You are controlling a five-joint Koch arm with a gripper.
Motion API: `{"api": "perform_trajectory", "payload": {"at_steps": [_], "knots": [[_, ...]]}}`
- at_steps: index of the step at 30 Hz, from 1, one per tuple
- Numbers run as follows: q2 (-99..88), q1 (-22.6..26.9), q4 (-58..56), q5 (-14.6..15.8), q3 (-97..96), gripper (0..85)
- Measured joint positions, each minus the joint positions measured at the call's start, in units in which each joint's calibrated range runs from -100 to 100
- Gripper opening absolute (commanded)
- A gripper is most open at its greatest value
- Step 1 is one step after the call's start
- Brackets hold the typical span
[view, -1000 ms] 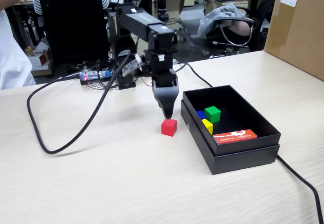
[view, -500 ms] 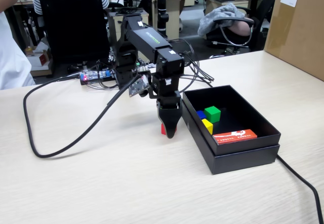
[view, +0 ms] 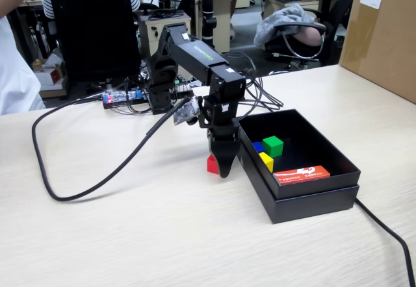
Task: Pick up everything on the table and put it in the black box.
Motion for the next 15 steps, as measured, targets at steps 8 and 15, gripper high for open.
{"api": "perform_trajectory", "payload": {"at_steps": [8, 15], "knots": [[0.00, -0.73, 0.00, -0.05, 0.00, 47.3], [1.04, -0.88, 0.00, 0.00, 0.00, 41.9]]}}
